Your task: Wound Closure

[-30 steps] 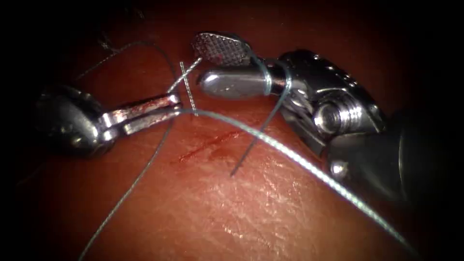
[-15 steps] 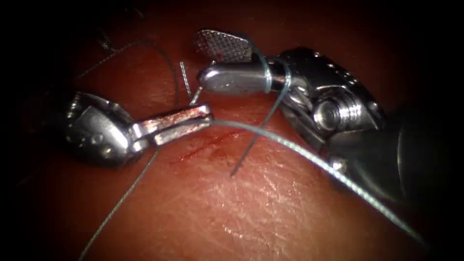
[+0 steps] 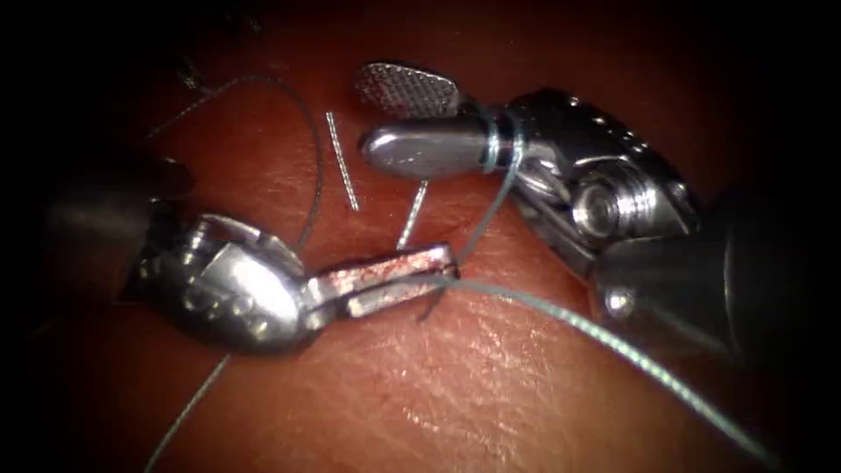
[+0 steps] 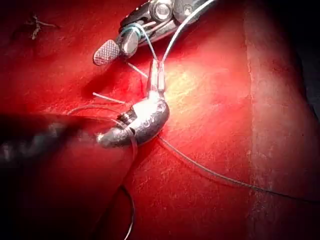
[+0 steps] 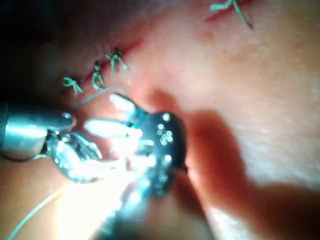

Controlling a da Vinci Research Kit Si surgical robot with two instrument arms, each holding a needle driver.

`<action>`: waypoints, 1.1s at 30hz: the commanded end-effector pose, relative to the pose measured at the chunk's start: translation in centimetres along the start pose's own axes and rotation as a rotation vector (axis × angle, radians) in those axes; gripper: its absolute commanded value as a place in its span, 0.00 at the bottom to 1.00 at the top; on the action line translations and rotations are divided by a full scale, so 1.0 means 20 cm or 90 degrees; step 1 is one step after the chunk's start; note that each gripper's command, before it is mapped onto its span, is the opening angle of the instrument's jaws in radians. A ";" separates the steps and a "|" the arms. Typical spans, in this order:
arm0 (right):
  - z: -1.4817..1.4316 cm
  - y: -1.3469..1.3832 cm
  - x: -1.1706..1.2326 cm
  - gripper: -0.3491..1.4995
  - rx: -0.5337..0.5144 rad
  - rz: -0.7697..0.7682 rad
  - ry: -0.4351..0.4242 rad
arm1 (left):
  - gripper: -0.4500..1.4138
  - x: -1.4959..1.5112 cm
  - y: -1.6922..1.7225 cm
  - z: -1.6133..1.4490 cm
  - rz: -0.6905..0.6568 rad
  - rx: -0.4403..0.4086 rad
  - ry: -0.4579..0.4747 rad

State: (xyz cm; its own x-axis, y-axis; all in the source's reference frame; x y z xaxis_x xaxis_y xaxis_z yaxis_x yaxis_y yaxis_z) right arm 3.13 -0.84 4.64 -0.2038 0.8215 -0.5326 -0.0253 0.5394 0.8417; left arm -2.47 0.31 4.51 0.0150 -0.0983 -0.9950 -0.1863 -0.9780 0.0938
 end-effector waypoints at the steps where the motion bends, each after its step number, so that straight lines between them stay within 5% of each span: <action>1: 0.001 0.002 -0.007 0.64 -0.015 -0.007 -0.025 | 0.00 -0.002 0.002 0.000 -0.001 0.003 0.000; 10: 0.001 0.010 -0.017 0.63 -0.093 -0.034 -0.105 | 0.00 0.001 0.006 -0.004 -0.013 0.008 -0.003; 27: 0.016 0.018 -0.029 0.64 -0.172 -0.051 -0.153 | 0.00 0.003 0.007 -0.006 -0.021 0.005 -0.001; 33: 0.015 0.021 -0.030 0.49 -0.177 -0.053 -0.159 | 0.00 0.003 0.007 -0.007 -0.021 0.004 -0.001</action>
State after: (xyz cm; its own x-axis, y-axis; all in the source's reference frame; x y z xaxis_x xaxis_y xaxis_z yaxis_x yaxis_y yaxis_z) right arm 3.47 -1.02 5.23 0.0570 0.8149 -0.5768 -0.3066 0.5641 0.7667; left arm -2.31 0.19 4.41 0.0187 -0.0675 -0.9975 -0.1929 -0.9792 0.0627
